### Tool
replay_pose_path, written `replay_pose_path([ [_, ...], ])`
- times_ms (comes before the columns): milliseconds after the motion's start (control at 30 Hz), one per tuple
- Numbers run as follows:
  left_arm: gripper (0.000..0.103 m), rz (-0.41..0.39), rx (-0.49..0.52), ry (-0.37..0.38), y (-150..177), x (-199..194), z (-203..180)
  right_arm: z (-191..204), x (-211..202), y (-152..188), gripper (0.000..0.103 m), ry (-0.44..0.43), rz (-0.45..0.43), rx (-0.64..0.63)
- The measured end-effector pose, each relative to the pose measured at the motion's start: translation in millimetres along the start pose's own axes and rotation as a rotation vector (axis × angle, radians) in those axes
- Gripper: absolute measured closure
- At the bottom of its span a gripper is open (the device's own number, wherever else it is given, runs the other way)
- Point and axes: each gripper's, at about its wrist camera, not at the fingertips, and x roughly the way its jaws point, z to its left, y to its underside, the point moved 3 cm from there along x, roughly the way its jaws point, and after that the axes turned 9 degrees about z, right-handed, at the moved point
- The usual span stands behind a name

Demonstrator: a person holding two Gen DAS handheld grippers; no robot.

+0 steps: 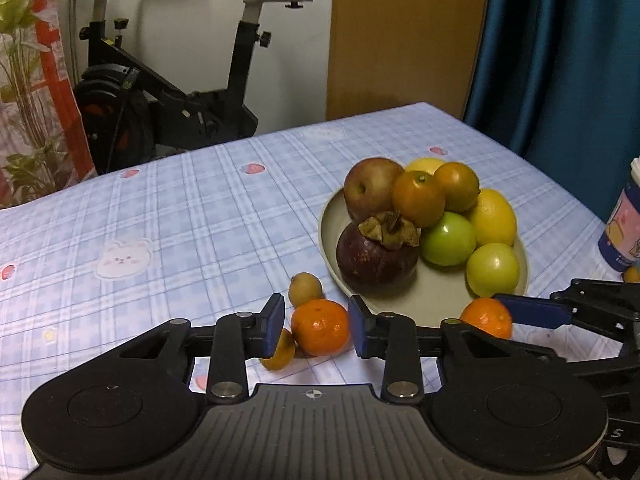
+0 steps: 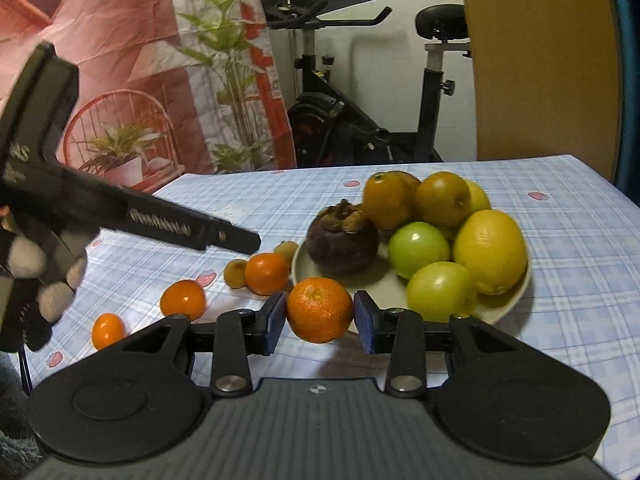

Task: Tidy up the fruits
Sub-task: 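Carry both tangerines over the plate with the right and left tools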

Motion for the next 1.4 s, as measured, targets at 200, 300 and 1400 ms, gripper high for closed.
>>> replay_pose_path([
  [200, 0.065, 0.035, 0.003, 0.014, 0.2, 14.4, 1.0, -6.0, -0.7, -0.8, 0.063, -0.015, -0.006, 0.015],
  [300, 0.065, 0.045, 0.004, 0.015, -0.3, 17.7, 1.9, -5.2, 1.0, 0.1, 0.063, -0.028, -0.002, 0.012],
  [1400, 0.063, -0.037, -0.026, 0.167, -10.2, 2.3, -35.2, -6.3, 8.0, 0.5, 0.063, 0.081, -0.016, -0.027],
])
